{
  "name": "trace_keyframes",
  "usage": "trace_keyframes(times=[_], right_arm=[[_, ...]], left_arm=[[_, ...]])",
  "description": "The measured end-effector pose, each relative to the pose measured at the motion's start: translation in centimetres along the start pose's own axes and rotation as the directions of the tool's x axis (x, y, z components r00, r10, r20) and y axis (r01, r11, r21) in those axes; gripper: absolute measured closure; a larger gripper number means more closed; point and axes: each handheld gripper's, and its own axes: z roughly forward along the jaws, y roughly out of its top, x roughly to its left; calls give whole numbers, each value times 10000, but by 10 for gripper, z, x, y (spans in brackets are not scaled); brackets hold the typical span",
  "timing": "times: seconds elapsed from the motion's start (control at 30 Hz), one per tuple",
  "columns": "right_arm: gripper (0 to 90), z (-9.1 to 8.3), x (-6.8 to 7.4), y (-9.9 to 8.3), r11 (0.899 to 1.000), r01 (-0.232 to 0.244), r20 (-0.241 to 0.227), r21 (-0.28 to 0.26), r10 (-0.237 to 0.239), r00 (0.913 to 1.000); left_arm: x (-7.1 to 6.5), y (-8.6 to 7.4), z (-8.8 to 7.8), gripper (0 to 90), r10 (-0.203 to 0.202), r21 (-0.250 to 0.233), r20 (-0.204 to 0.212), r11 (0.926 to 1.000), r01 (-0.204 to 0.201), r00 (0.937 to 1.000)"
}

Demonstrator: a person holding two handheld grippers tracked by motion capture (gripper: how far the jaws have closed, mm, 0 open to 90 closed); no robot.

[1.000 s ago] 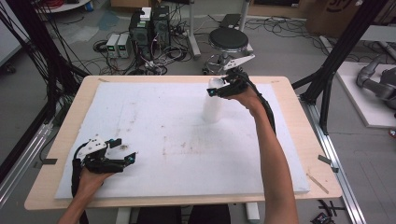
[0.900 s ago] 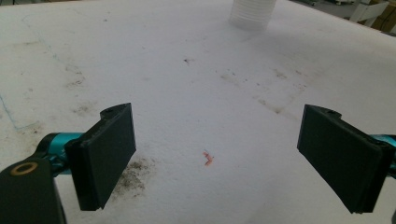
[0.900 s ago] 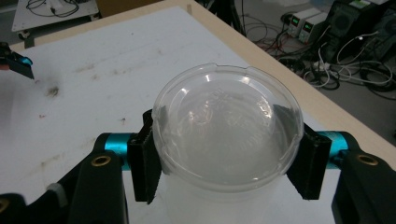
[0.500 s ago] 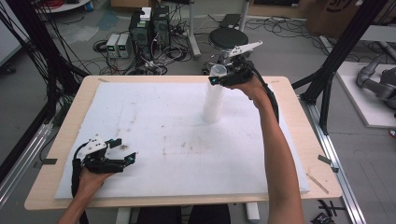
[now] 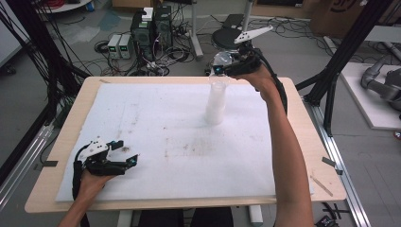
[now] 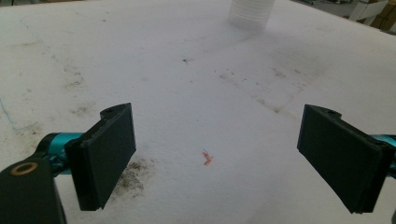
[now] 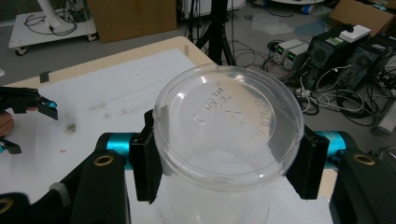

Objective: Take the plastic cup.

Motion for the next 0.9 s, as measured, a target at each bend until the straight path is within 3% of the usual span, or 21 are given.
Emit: trace_keyframes(times=[0.13, 0.23, 0.47, 0.6, 0.9], right_arm=[[390, -2, 3, -1, 9999, -30, 35, 141, 29, 10000], [393, -10, 9, -5, 9998, -13, -68, -174, 11, 10000], [393, -26, 27, -10, 9994, 28, -261, -345, -37, 9997], [393, -38, 50, -20, 9977, 218, -553, -639, -254, 9981], [398, -48, 89, -44, 9928, 456, -1045, -1110, -572, 9929]], left_arm=[[0, 0, 0, 114, 13, 12, -3, 10000, -13, 10000], [0, 0, 0, 114, 31, 57, 3, 10000, -31, 10000], [0, 0, 0, 114, -4, 20, 2, 10000, 4, 10000], [0, 0, 0, 114, 47, 87, -4, 10000, -47, 10000], [-1, 0, 0, 114, 54, 23, -59, 10000, -54, 10000]])
